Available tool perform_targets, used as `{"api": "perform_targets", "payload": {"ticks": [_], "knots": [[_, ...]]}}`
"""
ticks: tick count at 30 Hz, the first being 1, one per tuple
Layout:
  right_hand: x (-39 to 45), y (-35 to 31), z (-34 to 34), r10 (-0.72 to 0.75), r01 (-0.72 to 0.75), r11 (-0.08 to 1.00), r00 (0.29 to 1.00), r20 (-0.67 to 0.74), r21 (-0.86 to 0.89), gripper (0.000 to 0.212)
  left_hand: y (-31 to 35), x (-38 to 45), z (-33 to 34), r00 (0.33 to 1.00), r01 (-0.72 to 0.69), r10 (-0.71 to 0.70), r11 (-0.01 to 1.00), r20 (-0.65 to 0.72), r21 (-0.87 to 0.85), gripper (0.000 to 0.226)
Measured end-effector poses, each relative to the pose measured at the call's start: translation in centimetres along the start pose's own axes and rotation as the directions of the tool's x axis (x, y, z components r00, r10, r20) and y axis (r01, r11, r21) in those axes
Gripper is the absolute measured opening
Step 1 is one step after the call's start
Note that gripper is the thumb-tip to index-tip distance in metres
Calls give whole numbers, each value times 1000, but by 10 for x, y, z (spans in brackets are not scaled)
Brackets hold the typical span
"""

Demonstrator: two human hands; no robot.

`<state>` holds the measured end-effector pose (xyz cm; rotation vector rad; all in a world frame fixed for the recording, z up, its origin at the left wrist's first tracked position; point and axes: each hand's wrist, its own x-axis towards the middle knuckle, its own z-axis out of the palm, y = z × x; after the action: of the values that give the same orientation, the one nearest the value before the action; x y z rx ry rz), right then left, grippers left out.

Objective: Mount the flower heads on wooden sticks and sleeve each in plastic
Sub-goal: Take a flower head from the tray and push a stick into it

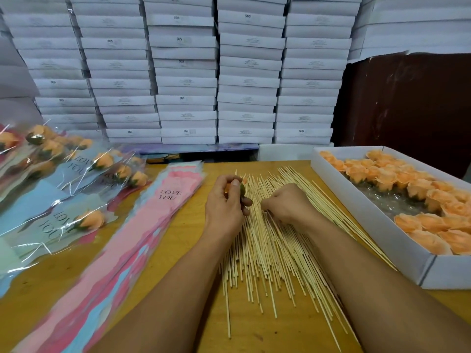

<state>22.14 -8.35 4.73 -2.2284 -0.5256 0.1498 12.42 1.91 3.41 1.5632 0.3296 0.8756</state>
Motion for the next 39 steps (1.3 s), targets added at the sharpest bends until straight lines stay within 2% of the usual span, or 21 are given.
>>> {"api": "perform_targets", "payload": {"ticks": [3, 6, 9, 14, 19, 21, 24, 27, 32, 39], "knots": [[-5, -2, -5, -14, -9, 973, 995, 96, 230, 13, 1, 0, -1, 999, 31, -31, 999, -7, -32, 19], [-12, -7, -8, -35, -35, 923, 984, 172, 384, 10, 2, 1, -2, 997, 59, -63, 995, -37, -85, 20], [-19, -13, -12, -68, -27, 897, 978, 198, 442, 25, 5, 3, -2, 989, 128, -142, 968, -50, -216, 20], [-33, -21, -13, -192, 108, 896, 969, 157, 432, 22, 13, 3, -7, 966, 232, -260, 860, 1, -455, 16], [-48, -32, -14, -322, 138, 792, 922, 216, 594, 24, 20, 4, -13, 958, 228, -287, 780, -9, -582, 18], [-51, -34, -15, -348, 119, 788, 896, 278, 604, 39, 22, 5, -15, 957, 218, -291, 754, -17, -620, 19], [-55, -36, -15, -402, 122, 779, 850, 340, 615, 38, 22, 7, -16, 956, 207, -291, 739, -26, -641, 17], [-59, -38, -12, -436, 157, 760, 842, 316, 630, 52, 22, 8, -17, 955, 187, -289, 752, -61, -632, 14], [-63, -40, -8, -495, 269, 769, 824, 275, 580, 45, 19, 9, -16, 962, 105, -232, 802, -145, -588, 17], [-64, -39, -5, -470, 285, 815, 835, 288, 504, 46, 20, 8, -15, 967, 81, -205, 807, -150, -585, 19]]}}
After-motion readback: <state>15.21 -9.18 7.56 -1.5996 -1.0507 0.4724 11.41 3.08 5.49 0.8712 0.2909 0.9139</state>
